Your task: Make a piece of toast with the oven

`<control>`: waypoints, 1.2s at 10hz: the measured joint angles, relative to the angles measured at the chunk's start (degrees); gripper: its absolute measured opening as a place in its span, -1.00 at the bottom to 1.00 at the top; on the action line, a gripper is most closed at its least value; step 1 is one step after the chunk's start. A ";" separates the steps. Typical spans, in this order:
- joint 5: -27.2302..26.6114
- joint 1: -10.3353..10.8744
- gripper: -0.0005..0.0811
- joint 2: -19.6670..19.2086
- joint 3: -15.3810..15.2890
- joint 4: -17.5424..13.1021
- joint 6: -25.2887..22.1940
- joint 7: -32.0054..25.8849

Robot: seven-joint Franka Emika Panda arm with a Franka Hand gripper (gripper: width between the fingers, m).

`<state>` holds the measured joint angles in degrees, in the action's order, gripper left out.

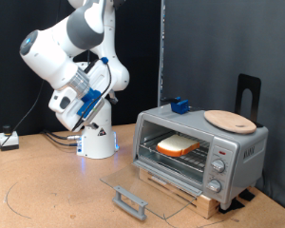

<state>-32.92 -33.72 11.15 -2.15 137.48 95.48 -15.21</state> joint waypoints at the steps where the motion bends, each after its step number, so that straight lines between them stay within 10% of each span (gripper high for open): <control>1: 0.79 -0.39 0.99 -2.07 0.65 -1.58 0.02 -1.24; 5: 0.92 -0.70 0.99 -4.90 0.75 -1.82 2.24 -2.00; 9: 12.17 -0.59 0.99 -13.08 -0.10 -2.93 5.24 -0.22; 12: 5.92 -1.21 0.99 -13.04 0.63 -2.50 3.84 -6.41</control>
<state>-27.00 -34.93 -1.88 -1.53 134.98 99.32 -21.62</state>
